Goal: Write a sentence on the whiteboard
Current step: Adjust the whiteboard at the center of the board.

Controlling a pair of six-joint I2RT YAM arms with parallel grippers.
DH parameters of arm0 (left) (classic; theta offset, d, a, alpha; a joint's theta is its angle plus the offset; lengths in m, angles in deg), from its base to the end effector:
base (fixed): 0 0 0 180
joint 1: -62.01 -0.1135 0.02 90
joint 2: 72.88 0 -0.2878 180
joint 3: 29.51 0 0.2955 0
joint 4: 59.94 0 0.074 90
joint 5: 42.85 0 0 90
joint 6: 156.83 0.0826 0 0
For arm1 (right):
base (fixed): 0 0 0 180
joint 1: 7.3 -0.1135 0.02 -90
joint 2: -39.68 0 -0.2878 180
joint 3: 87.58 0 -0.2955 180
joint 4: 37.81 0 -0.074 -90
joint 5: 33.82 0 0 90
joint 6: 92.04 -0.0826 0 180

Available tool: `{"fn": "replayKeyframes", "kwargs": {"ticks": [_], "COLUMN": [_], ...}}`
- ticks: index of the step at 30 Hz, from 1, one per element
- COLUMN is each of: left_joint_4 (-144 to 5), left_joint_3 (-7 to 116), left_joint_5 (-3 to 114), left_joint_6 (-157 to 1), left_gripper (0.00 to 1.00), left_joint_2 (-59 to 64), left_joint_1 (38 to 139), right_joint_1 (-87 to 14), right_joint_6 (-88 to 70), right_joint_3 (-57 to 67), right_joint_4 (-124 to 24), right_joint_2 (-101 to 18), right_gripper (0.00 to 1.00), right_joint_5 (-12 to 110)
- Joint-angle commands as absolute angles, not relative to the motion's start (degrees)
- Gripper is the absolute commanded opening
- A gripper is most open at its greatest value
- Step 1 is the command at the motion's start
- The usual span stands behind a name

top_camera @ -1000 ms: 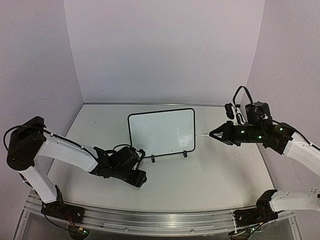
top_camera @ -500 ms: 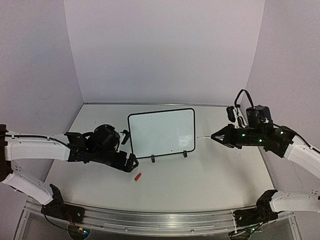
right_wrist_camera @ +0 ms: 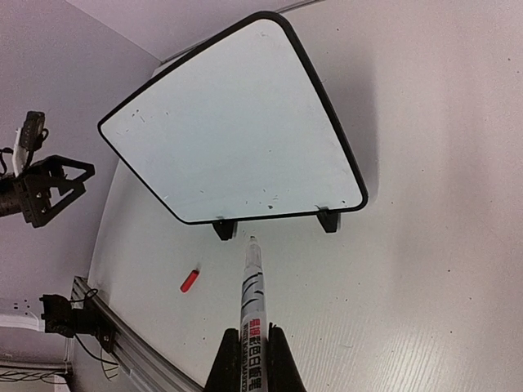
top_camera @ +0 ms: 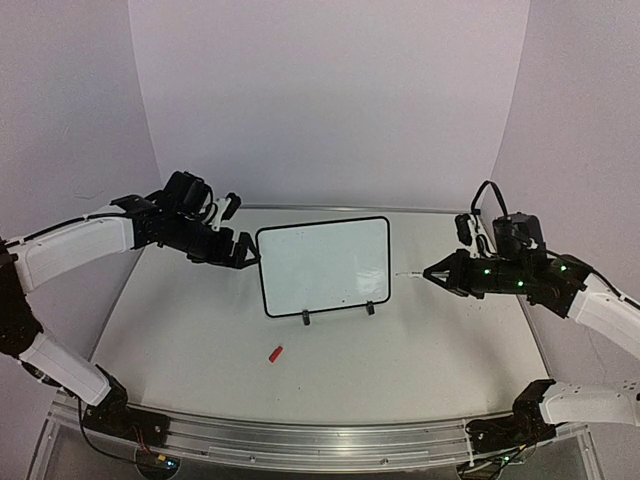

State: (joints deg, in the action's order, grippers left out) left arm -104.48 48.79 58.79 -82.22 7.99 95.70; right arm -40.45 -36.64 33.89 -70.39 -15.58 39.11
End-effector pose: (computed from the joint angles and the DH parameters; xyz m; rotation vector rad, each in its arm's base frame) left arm 0.3027 -0.2219 0.2709 0.4901 2.4211 -0.6315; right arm 0.2248 0.1758 0.2920 -0.1668 2.2200 0.9999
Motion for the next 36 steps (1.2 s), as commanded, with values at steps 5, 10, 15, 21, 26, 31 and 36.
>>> {"fn": "replayKeyframes", "kwargs": {"ticks": [5,10,15,21,26,31,36], "left_joint_4": [-105.9,-104.6,-104.8,-105.6,-106.5,-106.6,-106.2], "left_joint_3": [58.2,61.4,63.7,64.7,64.9,65.5,66.5], "left_joint_5": [64.7,65.1,67.1,62.4,57.2,56.5,56.9], "left_joint_6": [-75.9,-75.5,-75.8,-78.9,-82.0,-84.1,-85.1], "left_gripper": [0.97,0.96,0.94,0.92,0.92,0.92,0.92], "left_joint_2": [18.5,23.1,26.0,26.7,26.6,26.8,27.2], "left_joint_1": [95.9,95.9,96.0,97.1,98.7,99.5,100.8], "right_joint_1": [-40.4,-40.4,-40.4,-40.4,-40.4,-40.4,-40.5], "right_joint_6": [-37.6,-37.4,-37.2,-37.1,-36.9,-36.8,-37.2], "right_joint_3": [34.2,34.7,34.9,35.3,35.4,35.7,36.5], "right_joint_4": [-67.8,-67.7,-67.7,-67.6,-67.4,-67.3,-67.1], "right_joint_2": [-13.5,-13.5,-13.2,-13.2,-13.4,-13.8,-13.7], "right_gripper": [0.0,0.0,0.0,0.0,0.0,0.0,0.0], "right_joint_5": [42.1,42.6,42.9,44.2,44.7,44.8,45.1]}}
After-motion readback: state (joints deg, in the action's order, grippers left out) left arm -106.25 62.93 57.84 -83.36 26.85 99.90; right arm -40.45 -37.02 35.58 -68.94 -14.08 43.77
